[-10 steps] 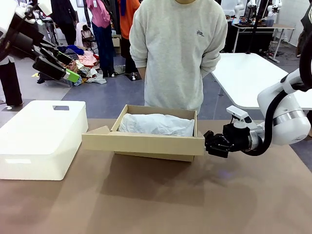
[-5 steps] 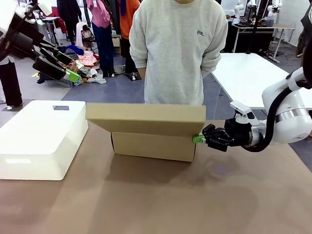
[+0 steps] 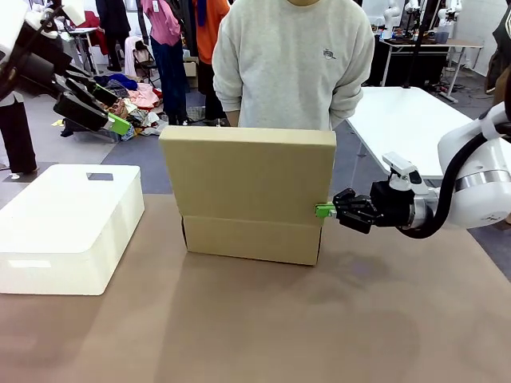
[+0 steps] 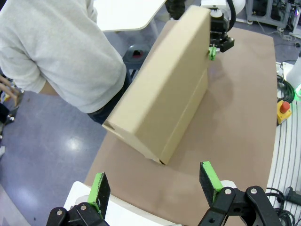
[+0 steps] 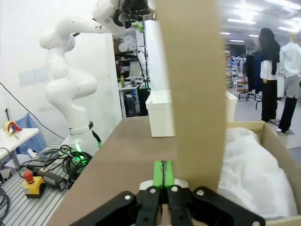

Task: Pack the shoes into the box.
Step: Close the Shoes Box.

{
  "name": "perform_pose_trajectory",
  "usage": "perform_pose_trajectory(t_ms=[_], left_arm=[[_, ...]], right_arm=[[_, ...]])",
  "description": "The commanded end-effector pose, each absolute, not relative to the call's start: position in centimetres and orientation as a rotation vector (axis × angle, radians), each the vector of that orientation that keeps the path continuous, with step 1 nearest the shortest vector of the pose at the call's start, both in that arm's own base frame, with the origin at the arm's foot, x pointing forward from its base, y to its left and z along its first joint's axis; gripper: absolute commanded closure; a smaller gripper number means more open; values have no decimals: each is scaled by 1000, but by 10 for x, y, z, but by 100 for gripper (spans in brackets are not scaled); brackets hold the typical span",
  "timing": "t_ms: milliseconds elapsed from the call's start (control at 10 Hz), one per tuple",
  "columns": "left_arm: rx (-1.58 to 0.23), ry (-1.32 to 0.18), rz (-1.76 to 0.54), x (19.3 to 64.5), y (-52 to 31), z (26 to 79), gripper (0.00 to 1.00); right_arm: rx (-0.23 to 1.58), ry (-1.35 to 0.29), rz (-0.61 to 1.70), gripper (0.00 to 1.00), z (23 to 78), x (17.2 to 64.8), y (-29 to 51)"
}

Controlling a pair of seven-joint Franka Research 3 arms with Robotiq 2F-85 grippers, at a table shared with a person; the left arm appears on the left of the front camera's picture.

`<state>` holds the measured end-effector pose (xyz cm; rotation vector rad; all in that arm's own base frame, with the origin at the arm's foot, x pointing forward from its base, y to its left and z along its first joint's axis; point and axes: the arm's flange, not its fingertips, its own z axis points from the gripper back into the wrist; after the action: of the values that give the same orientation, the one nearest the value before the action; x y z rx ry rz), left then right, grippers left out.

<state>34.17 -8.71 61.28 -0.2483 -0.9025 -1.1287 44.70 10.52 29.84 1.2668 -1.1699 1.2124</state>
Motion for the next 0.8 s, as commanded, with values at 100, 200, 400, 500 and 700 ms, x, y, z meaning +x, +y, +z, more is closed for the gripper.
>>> perform_pose_trajectory(t_ms=[100, 200, 400, 500, 700], left_arm=[[-262, -908, -1147, 342, -86, 612, 0], [-262, -908, -1147, 342, -86, 612, 0], [-262, -908, -1147, 342, -86, 612, 0], [-262, -908, -1147, 342, -86, 612, 0], [-262, -908, -1147, 342, -86, 612, 0]], right_arm=[[1190, -1185, 1190, 100, 314, 468, 108], [1185, -1187, 1181, 100, 318, 476, 107], [1212, -1185, 1190, 100, 327, 481, 108], [1192, -1187, 1207, 100, 333, 479, 109], [1194, -1189, 1228, 100, 325, 478, 103]])
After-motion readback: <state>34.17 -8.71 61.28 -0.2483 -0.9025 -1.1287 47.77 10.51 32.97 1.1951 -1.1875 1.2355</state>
